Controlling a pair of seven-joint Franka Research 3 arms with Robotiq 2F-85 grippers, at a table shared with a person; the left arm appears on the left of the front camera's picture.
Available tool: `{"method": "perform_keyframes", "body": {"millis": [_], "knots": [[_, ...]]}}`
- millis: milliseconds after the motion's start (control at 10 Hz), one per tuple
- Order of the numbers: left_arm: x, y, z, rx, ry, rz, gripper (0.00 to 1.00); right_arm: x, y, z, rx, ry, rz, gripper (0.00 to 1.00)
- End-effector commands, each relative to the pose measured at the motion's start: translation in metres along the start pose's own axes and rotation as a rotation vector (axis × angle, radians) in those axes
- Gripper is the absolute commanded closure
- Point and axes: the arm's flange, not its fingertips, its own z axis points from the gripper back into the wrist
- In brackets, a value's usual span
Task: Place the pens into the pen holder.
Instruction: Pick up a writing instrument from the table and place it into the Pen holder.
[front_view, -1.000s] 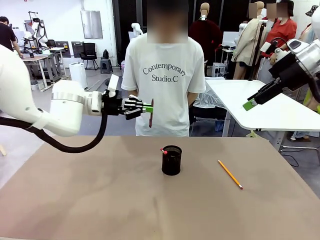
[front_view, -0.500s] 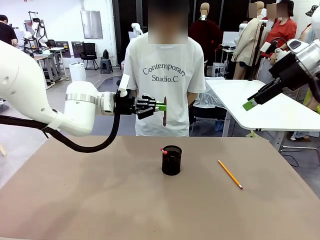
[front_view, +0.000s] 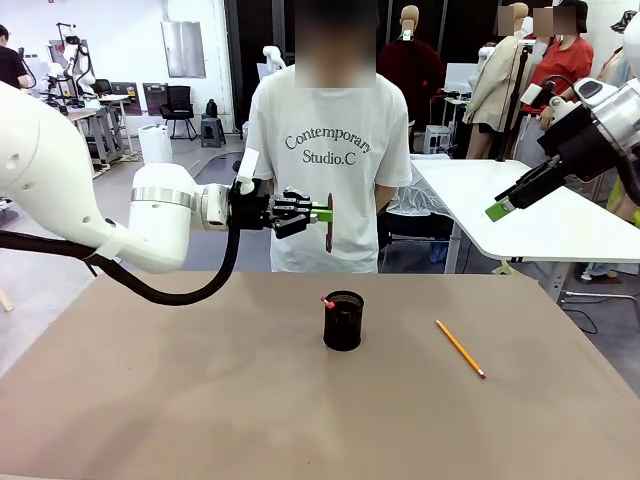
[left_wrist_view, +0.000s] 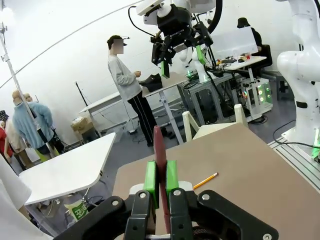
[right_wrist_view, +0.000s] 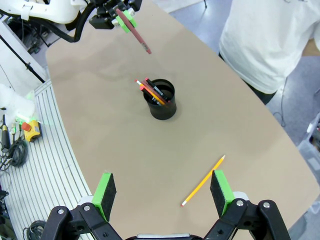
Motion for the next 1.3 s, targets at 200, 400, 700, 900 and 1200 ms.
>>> {"method": "perform_keyframes", "body": {"millis": [200, 400, 700, 900, 1200], "knots": [[-0.042, 0.017, -0.011, -0.038, -0.091, 0.096, 1.0, 0.001, 0.0, 0.001, 0.007, -0.012, 0.003, 0.0], [-0.064, 0.016, -0.026, -0.067, -0.094, 0.159, 1.0, 0.001, 0.0, 0.001, 0.007, -0.012, 0.003, 0.0], [-0.1, 0.015, -0.051, -0.133, -0.086, 0.257, 1.0, 0.001, 0.0, 0.001, 0.007, -0.012, 0.003, 0.0], [-0.116, 0.013, -0.059, -0.144, -0.064, 0.294, 1.0, 0.001, 0.0, 0.001, 0.007, -0.012, 0.003, 0.0], [-0.125, 0.006, -0.052, -0.125, -0.038, 0.33, 1.0, 0.001, 0.0, 0.001, 0.007, -0.012, 0.003, 0.0]]}}
